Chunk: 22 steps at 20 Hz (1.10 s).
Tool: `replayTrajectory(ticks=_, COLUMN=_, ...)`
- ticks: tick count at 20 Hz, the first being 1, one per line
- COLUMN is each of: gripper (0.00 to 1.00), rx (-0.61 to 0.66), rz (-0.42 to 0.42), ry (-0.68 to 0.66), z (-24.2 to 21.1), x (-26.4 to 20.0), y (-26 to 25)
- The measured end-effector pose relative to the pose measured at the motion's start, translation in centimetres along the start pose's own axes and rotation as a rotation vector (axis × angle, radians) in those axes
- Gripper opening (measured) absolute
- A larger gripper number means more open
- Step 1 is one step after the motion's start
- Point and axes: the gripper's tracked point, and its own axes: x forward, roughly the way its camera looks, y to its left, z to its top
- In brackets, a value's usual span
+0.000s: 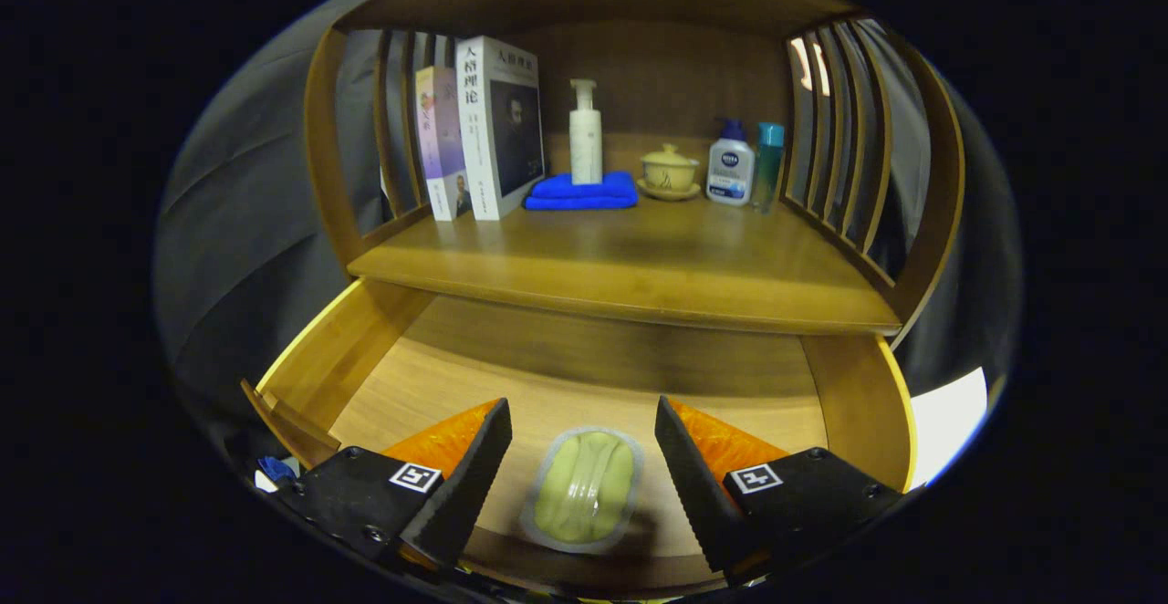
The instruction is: Pull open the drawer, take out the items inside it, and place them on the countertop above the cabinet.
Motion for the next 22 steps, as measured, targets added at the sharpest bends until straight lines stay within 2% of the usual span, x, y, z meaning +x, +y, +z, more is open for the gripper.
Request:
replayTrajectory(ticks=5, gripper=0.98, rx=-0.013, rz=0.006, ry=0.144, z=-2.8, x=1.9, y=-0.7)
replayTrajectory(ticks=7, gripper=0.92, rx=0.037, rz=0.031, ry=0.189, z=-3.7, x=2.3, y=-0.2)
replayTrajectory(ticks=11, gripper=0.64, rx=0.047, rz=0.031, ry=0.256, z=-5.3, x=3.0, y=-0.3)
replayTrajectory(ticks=12, gripper=0.64, rx=0.044, rz=0.034, ry=0.244, z=-5.1, x=2.8, y=-0.3)
replayTrajectory(ticks=16, gripper=0.28, rx=0.059, rz=0.038, ry=0.231, z=-4.9, x=2.8, y=-0.4)
replayTrajectory(ticks=17, gripper=0.29, rx=0.061, rz=0.026, ry=0.200, z=-4.6, x=2.6, y=-0.7)
replayTrajectory(ticks=18, gripper=0.18, rx=0.055, rz=0.033, ry=0.183, z=-4.4, x=3.1, y=-0.7)
replayTrajectory(ticks=22, gripper=0.18, rx=0.005, rz=0.044, ry=0.094, z=-2.7, x=1.7, y=-0.3)
